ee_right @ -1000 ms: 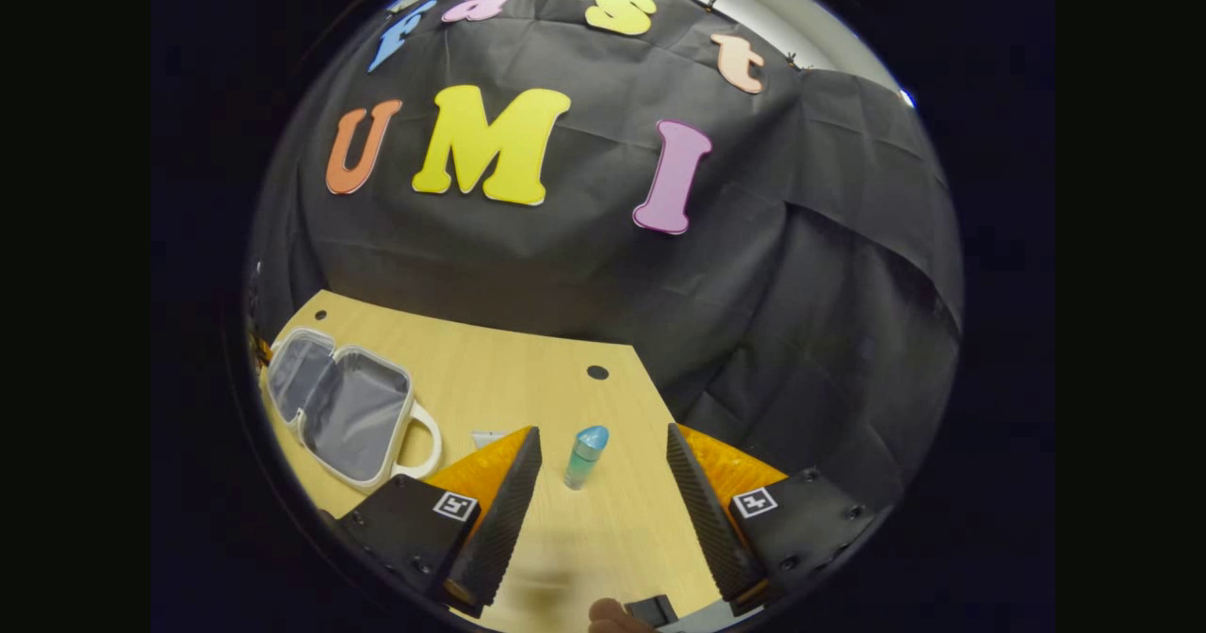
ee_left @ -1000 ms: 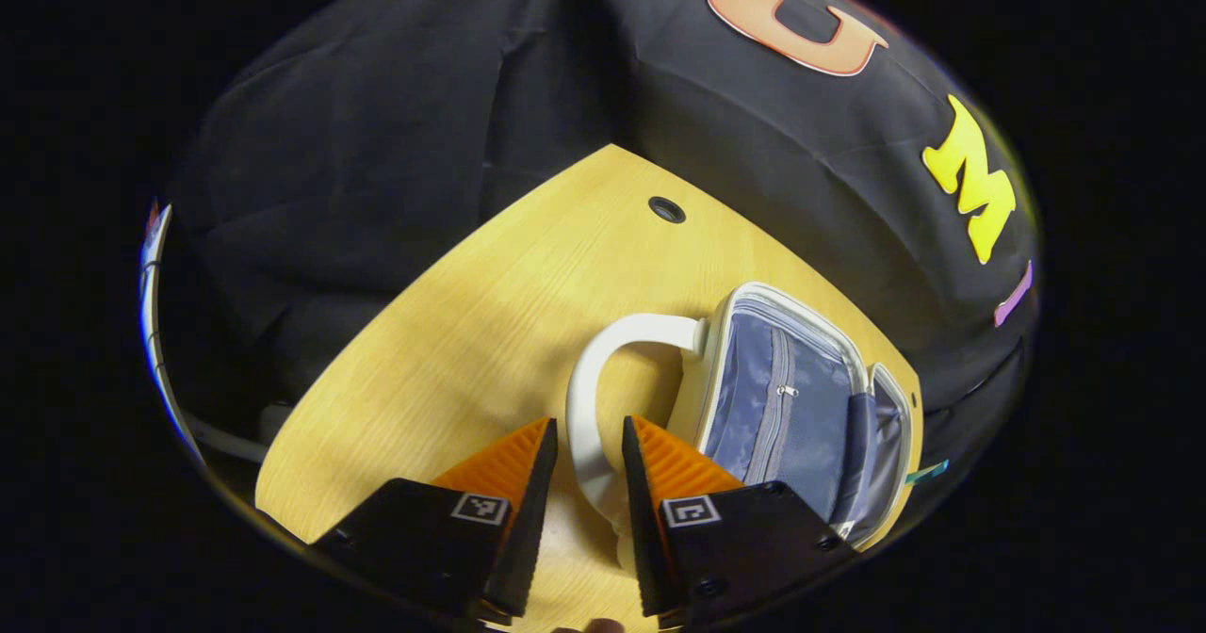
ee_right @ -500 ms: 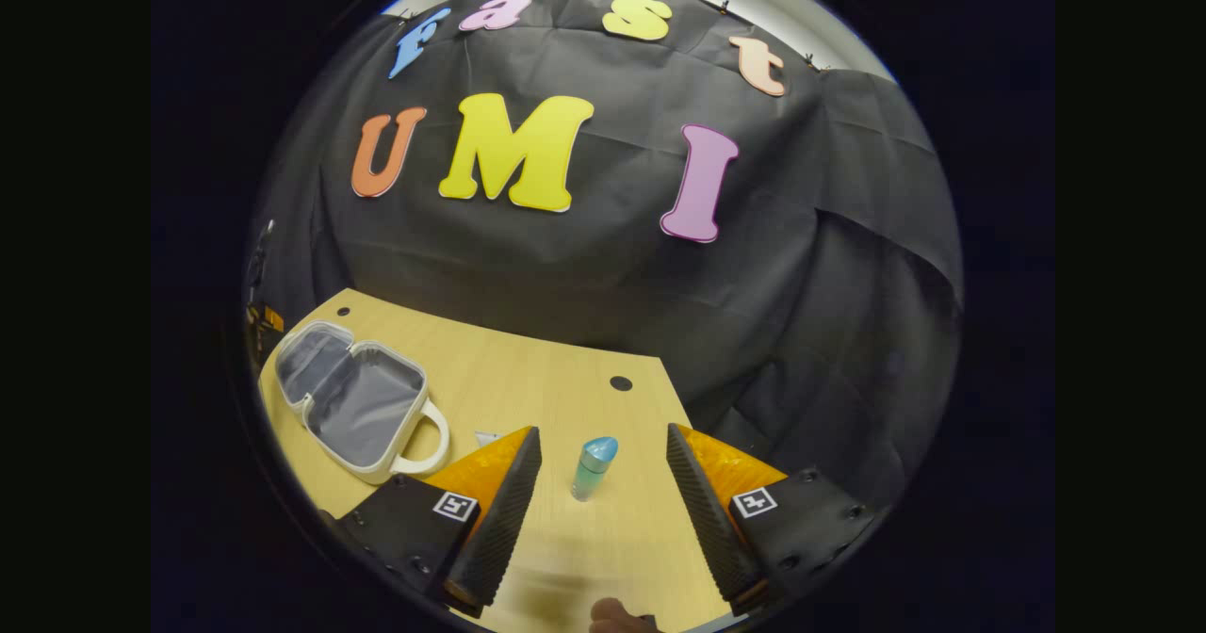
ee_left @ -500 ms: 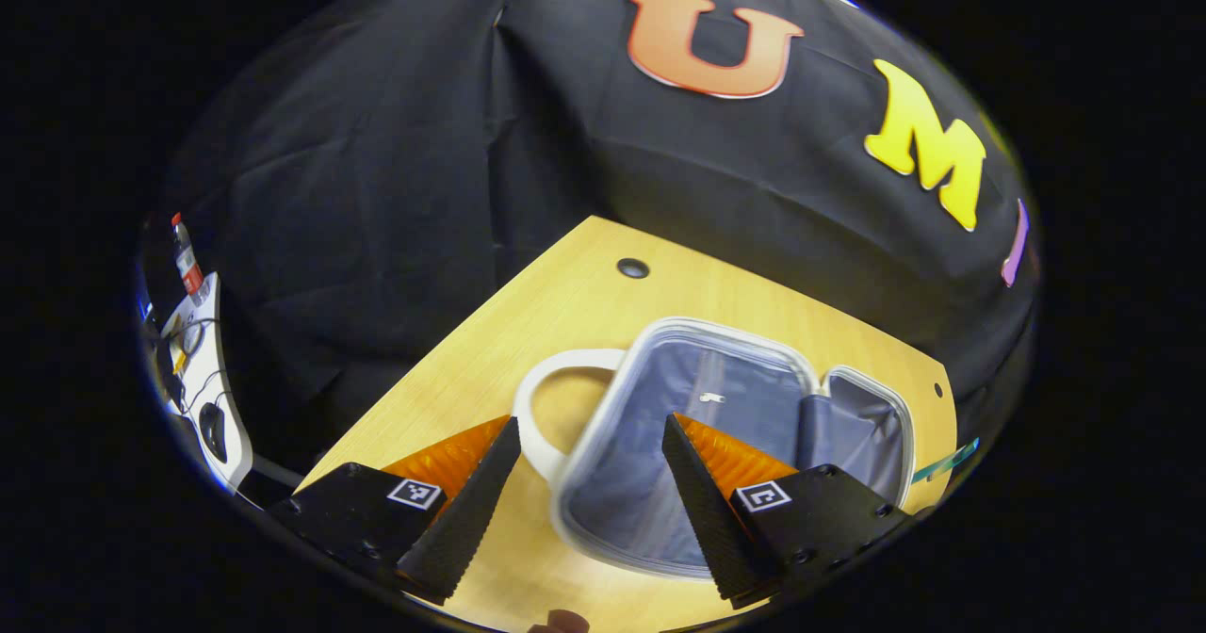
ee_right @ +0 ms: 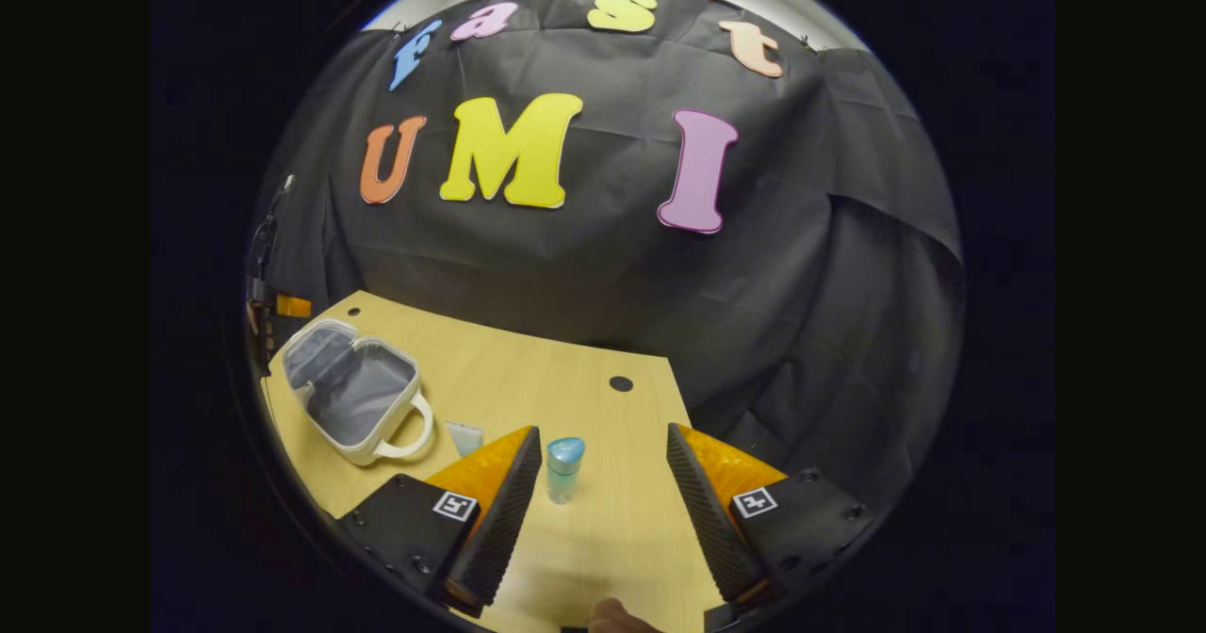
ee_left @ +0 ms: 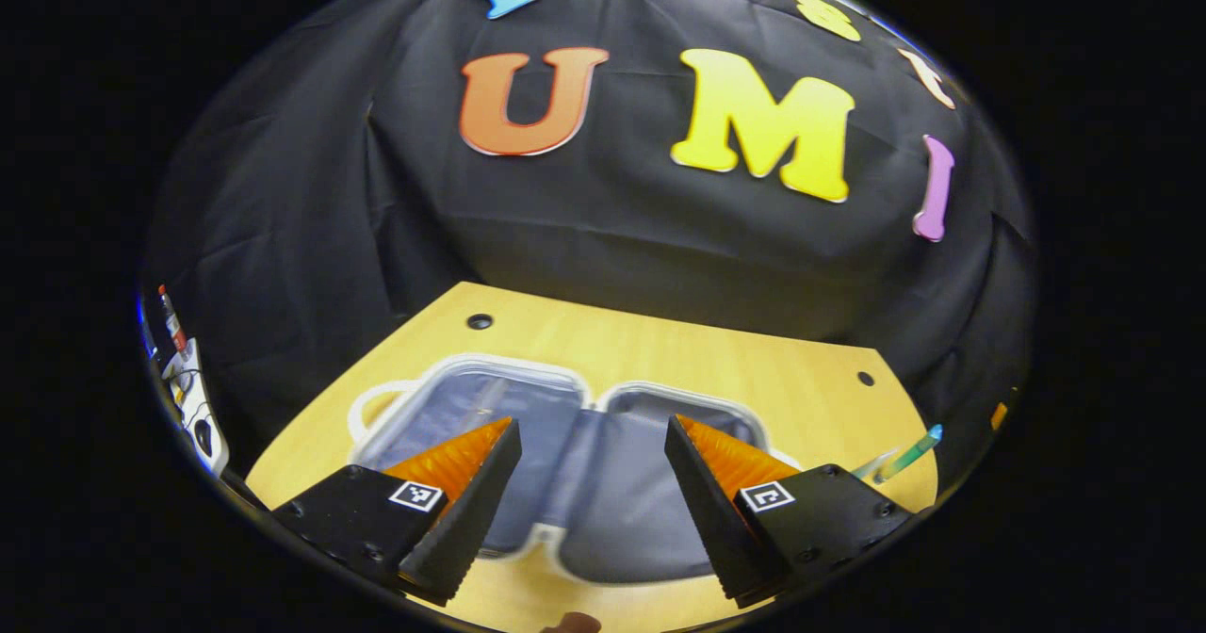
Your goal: First open the suitcase, pack the skin care products into it, and then close the suitcase.
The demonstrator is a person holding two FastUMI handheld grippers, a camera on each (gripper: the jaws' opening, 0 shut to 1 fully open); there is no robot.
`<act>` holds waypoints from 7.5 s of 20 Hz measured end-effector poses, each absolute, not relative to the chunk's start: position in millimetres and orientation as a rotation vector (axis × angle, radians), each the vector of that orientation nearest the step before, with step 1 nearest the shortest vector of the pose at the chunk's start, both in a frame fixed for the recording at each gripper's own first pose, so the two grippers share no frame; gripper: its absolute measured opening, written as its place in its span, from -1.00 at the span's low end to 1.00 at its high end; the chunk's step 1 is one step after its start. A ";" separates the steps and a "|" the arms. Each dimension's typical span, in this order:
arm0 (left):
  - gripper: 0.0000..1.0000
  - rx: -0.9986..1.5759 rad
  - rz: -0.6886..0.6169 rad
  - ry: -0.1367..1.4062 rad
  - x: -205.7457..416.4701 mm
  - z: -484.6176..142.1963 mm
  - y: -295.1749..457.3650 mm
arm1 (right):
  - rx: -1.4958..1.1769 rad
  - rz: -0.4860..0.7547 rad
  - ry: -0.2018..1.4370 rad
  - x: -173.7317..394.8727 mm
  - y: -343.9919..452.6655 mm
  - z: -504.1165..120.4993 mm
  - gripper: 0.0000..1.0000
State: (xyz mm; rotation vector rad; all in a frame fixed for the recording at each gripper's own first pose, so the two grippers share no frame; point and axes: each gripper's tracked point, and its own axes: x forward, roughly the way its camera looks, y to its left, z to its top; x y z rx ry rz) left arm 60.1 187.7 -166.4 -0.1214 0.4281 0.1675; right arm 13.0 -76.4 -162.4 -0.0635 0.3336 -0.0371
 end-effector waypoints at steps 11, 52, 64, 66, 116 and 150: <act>0.97 -0.028 -0.178 0.520 64.1 -240.2 -53.1 | -0.072 -0.002 0.398 21.0 -123.4 -198.6 0.59; -0.13 -0.033 -0.028 0.570 36.8 -236.2 -34.2 | -0.014 0.164 0.546 131.2 -16.6 -362.8 0.58; -0.13 -0.043 0.016 0.571 14.4 -215.7 37.6 | 0.038 0.035 0.605 112.4 -16.9 -364.6 -0.26; -0.13 -0.024 0.021 0.583 15.9 -218.3 60.6 | 0.044 0.028 0.589 96.8 -10.4 -341.4 -0.26; 0.92 0.075 0.197 0.826 11.1 -244.4 184.1 | 0.103 0.215 0.525 68.5 185.0 -207.7 -0.26; 0.93 -0.002 0.228 0.276 -58.8 -97.5 301.8 | 0.095 0.045 1.157 105.6 358.0 -391.8 -0.23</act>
